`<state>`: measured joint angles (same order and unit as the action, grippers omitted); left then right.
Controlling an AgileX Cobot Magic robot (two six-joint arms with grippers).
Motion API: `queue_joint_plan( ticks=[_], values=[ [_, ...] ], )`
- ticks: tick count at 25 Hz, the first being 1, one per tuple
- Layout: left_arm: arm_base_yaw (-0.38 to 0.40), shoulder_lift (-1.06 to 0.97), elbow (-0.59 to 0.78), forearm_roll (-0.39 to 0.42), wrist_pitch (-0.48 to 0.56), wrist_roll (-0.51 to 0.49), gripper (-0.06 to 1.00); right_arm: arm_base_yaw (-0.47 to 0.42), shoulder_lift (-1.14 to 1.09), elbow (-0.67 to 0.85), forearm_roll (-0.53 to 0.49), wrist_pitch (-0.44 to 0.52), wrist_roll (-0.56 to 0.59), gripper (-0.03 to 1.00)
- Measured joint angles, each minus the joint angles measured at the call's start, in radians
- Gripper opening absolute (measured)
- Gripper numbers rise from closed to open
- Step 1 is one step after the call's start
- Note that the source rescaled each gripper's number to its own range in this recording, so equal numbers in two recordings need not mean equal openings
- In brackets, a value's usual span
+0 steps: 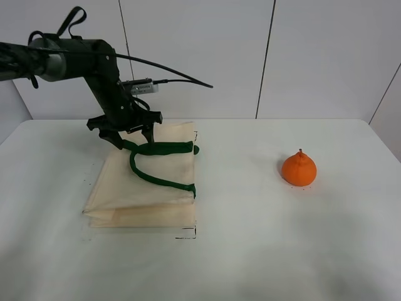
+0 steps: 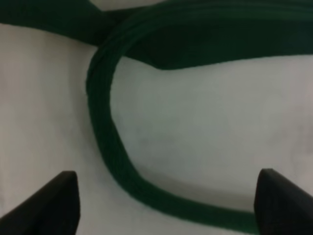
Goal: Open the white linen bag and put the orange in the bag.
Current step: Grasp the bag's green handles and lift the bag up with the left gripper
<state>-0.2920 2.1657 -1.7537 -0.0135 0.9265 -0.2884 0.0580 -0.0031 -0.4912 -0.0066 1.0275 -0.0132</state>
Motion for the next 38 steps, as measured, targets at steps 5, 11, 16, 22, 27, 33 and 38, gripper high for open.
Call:
queue_joint_plan(
  ticks=[5, 11, 16, 22, 27, 33, 38],
  values=[
    [0.000, 0.077, 0.000, 0.050, -0.025, -0.029, 1.00, 0.000, 0.000, 0.000, 0.000, 0.000, 0.000, 0.95],
    [0.000, 0.149, -0.001, 0.056, -0.052, -0.033, 1.00, 0.000, 0.000, 0.000, 0.000, 0.000, 0.000, 0.95],
    [0.000, 0.176, -0.001, 0.055, -0.055, -0.034, 0.95, 0.000, 0.000, 0.000, 0.000, 0.000, 0.000, 0.95],
    [0.000, 0.176, -0.004, 0.089, -0.039, -0.060, 0.22, 0.000, 0.000, 0.000, 0.000, 0.000, 0.000, 0.95],
    [0.000, 0.157, -0.048, 0.115, 0.032, -0.086, 0.01, 0.000, 0.000, 0.000, 0.000, 0.000, 0.000, 0.95],
    [-0.004, 0.015, -0.210, 0.116, 0.174, -0.013, 0.01, 0.000, 0.000, 0.000, 0.000, 0.000, 0.000, 0.95],
    [-0.006, -0.121, -0.358, 0.022, 0.258, 0.060, 0.00, 0.000, 0.000, 0.000, 0.000, 0.000, 0.000, 0.95]
  ],
)
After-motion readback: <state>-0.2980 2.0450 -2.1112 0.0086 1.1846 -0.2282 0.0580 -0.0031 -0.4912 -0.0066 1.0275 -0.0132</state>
